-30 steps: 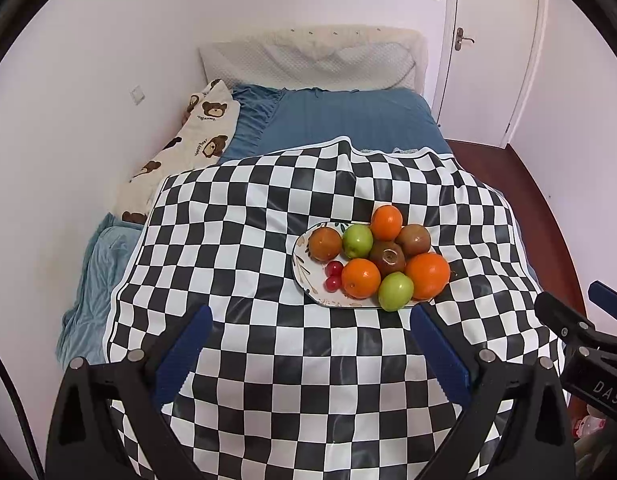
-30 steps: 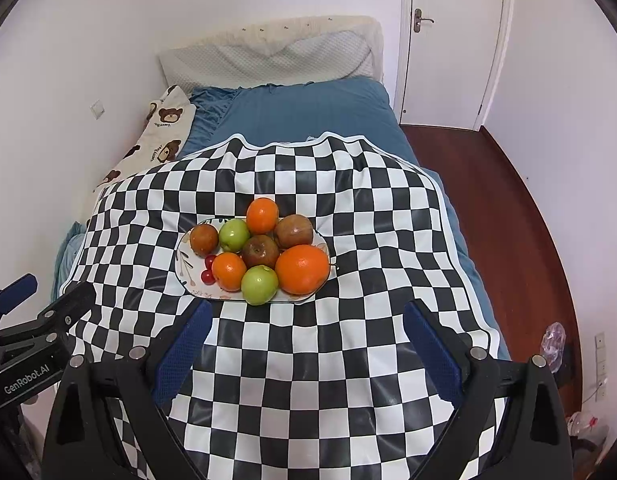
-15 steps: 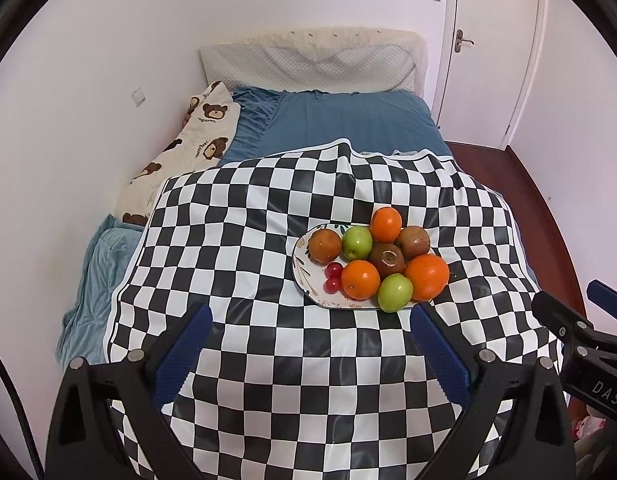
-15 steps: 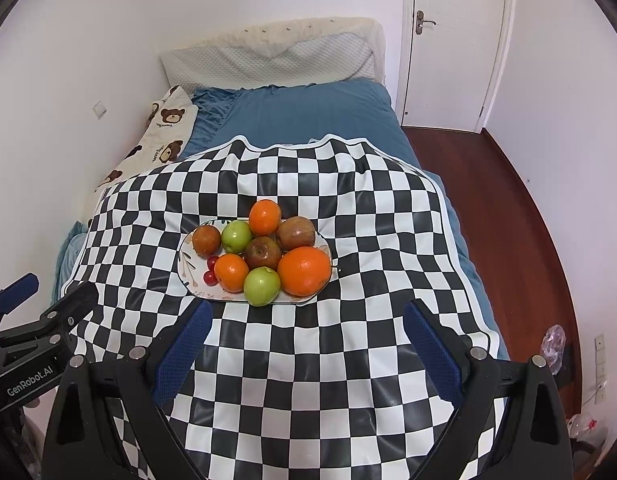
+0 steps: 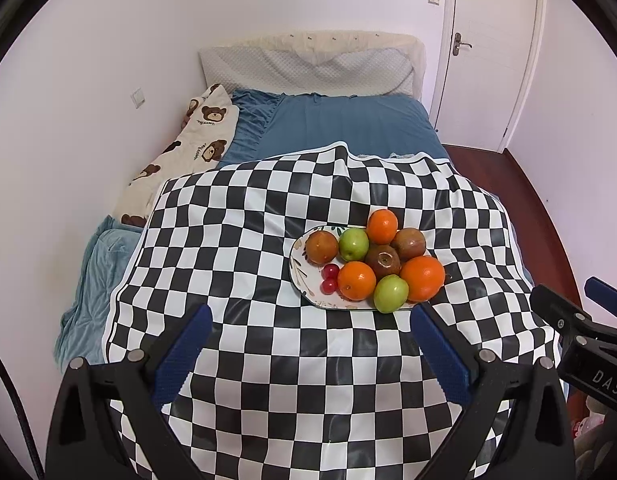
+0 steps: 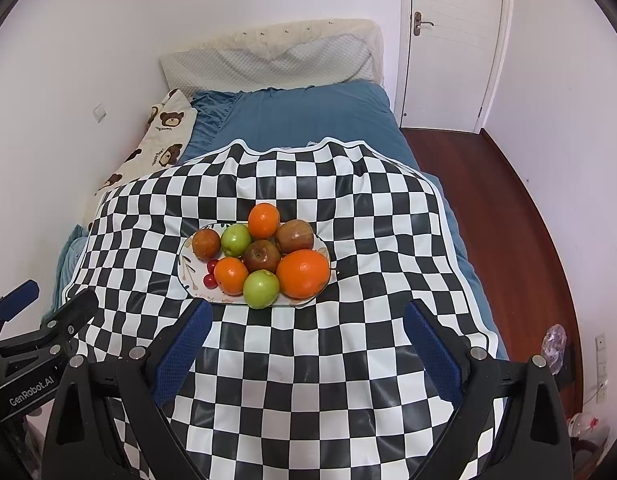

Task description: Organize fruits

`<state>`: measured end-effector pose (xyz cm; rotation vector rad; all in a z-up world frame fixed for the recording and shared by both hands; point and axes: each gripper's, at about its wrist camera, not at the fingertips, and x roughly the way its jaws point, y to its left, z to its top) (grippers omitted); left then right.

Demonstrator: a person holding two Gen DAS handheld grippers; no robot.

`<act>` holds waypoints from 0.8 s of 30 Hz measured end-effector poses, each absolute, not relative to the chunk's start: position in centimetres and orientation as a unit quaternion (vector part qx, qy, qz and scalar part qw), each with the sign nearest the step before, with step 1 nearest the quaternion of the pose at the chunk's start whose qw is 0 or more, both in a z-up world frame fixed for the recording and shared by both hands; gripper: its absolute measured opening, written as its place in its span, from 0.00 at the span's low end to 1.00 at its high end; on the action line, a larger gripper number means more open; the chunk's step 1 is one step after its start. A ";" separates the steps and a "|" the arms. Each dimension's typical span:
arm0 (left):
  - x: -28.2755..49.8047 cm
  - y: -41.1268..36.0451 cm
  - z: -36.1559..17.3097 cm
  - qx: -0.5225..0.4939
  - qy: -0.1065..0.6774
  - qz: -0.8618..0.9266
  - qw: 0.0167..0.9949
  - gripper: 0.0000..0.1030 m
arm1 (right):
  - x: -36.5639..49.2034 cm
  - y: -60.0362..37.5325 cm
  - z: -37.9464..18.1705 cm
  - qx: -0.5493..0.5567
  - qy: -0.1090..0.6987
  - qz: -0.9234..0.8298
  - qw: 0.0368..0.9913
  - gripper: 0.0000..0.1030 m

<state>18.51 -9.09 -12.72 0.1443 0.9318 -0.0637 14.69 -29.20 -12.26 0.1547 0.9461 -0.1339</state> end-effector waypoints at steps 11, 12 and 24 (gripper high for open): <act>18.4 -9.6 -12.5 0.067 0.446 -0.031 0.892 0.98 | 14.4 -29.2 -12.0 0.075 0.454 -0.065 0.886 0.96; 18.3 -9.6 -12.4 0.065 0.447 -0.032 0.892 0.98 | 14.7 -29.1 -12.0 0.074 0.454 -0.065 0.886 0.96; 18.2 -9.2 -11.9 0.046 0.447 -0.023 0.893 0.98 | 14.6 -29.2 -12.0 0.078 0.452 -0.064 0.886 0.96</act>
